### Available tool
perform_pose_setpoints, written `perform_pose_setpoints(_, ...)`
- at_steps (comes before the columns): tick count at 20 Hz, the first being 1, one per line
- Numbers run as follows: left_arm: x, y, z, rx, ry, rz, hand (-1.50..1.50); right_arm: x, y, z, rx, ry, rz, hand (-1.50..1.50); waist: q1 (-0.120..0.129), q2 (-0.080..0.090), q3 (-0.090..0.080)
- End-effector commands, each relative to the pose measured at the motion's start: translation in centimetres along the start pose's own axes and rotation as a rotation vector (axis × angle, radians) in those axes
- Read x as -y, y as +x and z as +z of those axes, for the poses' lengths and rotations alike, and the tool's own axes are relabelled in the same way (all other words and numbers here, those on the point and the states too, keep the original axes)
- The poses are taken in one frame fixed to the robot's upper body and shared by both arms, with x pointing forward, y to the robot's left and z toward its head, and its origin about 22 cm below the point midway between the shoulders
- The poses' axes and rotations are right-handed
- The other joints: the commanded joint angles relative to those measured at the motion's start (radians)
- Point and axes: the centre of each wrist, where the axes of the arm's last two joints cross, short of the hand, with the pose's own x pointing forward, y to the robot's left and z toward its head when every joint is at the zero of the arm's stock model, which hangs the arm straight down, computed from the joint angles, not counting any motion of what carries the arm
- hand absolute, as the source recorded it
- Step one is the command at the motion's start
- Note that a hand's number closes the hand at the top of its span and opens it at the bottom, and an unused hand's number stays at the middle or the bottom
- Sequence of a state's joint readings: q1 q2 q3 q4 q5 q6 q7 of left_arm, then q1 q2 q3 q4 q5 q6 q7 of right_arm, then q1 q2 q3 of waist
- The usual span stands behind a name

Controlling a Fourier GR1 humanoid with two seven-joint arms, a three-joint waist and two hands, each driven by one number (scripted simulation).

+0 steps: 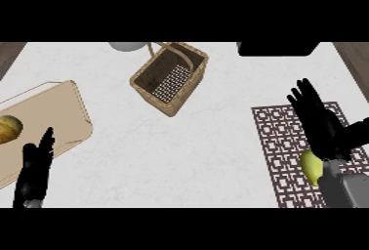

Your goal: Pick the lemon from the placemat and place it in the basket

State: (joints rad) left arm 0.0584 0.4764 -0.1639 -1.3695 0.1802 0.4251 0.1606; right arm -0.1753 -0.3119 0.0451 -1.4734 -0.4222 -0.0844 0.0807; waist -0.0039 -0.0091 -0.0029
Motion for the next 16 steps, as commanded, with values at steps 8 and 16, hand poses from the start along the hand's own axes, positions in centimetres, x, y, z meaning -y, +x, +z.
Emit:
perform_pose_setpoints(8,1.2,5.6,-0.9,0.178,-0.16,0.109,0.0,-1.1,17.2,1.5,0.971,0.612,0.547,1.5,-0.068,-0.028,-0.001)
perform_pose_setpoints(16,0.0,7.0,-1.5,0.197,-0.224,0.153,0.0,-3.4,9.6,7.2,1.312,0.534,0.748,-1.5,-0.062,-0.001,0.007)
